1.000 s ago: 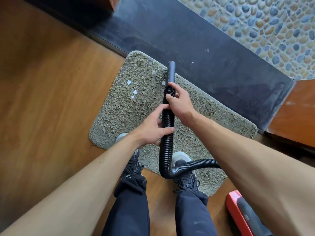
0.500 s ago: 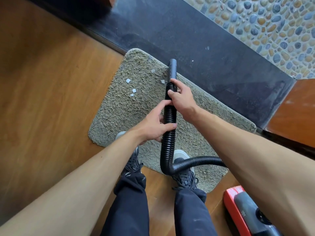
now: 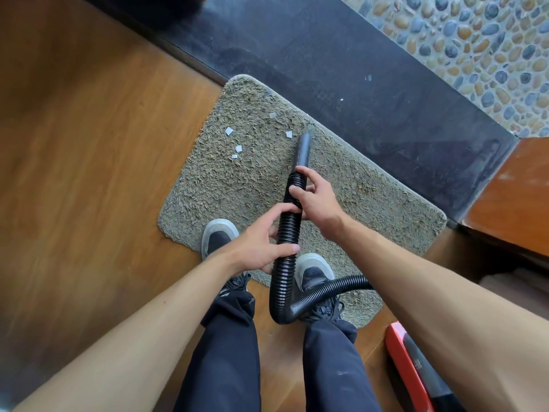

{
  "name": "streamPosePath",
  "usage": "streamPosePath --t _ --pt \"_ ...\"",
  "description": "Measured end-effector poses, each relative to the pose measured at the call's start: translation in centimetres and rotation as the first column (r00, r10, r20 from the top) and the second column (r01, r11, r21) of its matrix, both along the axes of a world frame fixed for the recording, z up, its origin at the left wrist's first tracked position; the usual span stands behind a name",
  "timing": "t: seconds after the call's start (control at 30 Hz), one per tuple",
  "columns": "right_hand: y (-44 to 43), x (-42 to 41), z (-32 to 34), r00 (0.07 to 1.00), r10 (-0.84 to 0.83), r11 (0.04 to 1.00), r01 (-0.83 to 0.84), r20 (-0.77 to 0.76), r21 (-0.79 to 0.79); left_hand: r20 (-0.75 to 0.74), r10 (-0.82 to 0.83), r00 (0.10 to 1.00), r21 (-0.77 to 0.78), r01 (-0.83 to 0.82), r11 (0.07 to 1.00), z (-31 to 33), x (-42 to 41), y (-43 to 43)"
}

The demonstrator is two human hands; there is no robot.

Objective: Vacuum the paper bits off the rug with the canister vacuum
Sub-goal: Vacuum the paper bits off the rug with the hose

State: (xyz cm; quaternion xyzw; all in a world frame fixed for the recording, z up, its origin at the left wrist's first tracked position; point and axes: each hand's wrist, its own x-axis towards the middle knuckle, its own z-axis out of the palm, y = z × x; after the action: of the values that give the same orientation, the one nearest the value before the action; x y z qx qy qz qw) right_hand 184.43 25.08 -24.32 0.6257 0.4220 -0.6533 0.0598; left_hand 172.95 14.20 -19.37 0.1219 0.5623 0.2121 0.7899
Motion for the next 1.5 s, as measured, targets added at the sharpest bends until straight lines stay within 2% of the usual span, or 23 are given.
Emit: streamPosePath --t 0.27,0.63,0.93,1.1,1.33,1.5 --pt "-1.2 -2.1 -0.3 0.989 0.148 0.989 -0.148 0.014 0.029 -0.009 0.073 0.997 -0.011 -0.073 0.997 -0.1 -1.1 -2.0" --pt "-1.0 -3.3 -0.2 0.988 0.151 0.986 -0.152 0.013 0.066 -0.032 0.087 0.996 0.004 -0.087 0.996 0.1 -1.9 -1.9" --pt "0.5 -6.4 -0.3 0.968 0.253 0.963 -0.251 0.0 0.097 -0.087 0.224 0.971 0.006 -0.224 0.975 0.0 -3.0 -1.4" --pt "1.0 -7.0 -0.7 0.971 0.239 0.963 -0.24 0.021 0.124 -0.096 0.23 0.969 0.01 -0.23 0.973 -0.3 -3.4 -0.7" --pt "1.2 -5.6 -0.5 0.974 0.22 0.97 -0.224 0.048 0.092 -0.049 0.187 0.981 0.017 -0.186 0.982 0.1 -3.1 -0.5" --pt "-0.2 -5.6 -0.2 0.967 0.255 0.967 -0.255 0.021 0.026 -0.053 0.229 0.972 -0.004 -0.23 0.973 0.5 -2.7 -2.5"
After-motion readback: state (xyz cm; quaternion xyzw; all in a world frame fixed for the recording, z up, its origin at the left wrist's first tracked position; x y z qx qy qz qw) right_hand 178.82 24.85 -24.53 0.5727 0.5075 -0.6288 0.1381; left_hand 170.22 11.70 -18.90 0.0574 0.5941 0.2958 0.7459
